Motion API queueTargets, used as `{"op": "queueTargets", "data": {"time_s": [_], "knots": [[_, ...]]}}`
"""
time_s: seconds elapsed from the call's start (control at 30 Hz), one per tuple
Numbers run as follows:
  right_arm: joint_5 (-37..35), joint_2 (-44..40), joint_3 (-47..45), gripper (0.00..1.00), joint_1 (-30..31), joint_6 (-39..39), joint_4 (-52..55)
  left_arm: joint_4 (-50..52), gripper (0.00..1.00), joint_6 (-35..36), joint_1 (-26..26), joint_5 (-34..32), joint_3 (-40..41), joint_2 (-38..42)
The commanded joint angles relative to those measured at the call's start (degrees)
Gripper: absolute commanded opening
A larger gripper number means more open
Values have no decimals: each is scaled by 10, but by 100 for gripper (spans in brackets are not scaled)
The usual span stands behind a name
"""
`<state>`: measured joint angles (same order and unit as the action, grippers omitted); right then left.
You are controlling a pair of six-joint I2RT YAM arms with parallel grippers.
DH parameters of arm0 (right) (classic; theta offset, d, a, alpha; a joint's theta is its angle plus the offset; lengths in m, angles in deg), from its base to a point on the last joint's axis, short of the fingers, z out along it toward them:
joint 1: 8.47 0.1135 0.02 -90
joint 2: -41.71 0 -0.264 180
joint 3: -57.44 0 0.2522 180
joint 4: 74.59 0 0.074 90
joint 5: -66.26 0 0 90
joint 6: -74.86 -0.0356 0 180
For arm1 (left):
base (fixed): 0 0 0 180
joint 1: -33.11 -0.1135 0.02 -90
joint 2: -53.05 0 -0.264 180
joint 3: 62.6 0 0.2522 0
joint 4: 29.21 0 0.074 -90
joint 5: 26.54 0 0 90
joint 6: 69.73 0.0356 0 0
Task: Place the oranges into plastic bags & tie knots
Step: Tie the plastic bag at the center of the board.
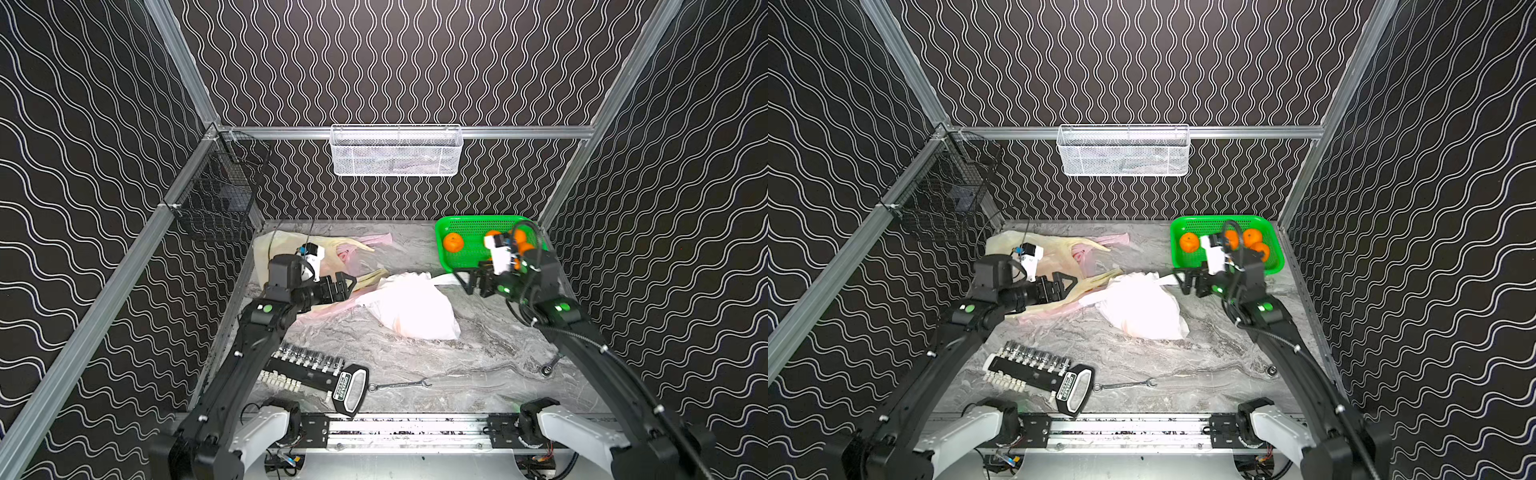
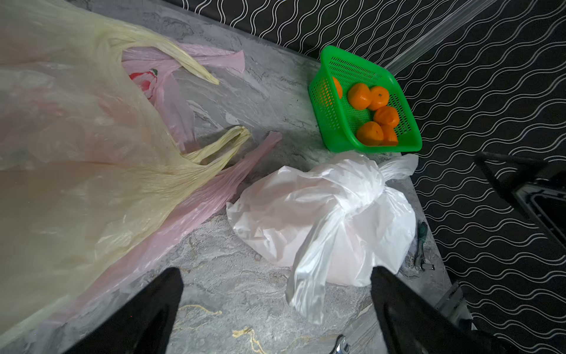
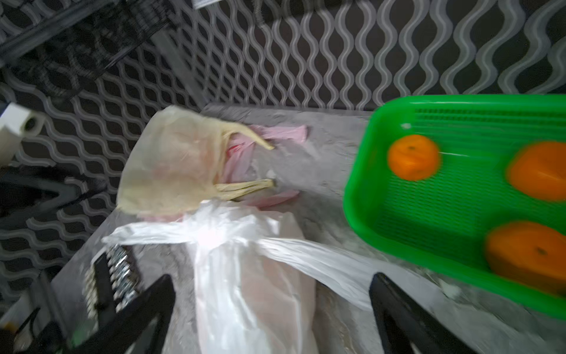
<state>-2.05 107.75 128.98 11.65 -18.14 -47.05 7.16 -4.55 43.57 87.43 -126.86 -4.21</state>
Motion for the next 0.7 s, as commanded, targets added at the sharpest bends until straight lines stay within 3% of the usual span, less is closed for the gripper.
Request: {"op": "queueTargets", "data": {"time_s": [0.0,0.23,0.5,0.67], "knots": [[10,80,84,100,64,126,125,-68,98,-43,-1,31,34,28],[-17,234,223,100,117,224,224,-261,99,-175,2,58,161,90],[-44,346,330,100,118,285,317,-240,98,-144,6,62,182,106],[-17,384,363,100,121,300,354,-219,98,-114,6,74,172,98]]}}
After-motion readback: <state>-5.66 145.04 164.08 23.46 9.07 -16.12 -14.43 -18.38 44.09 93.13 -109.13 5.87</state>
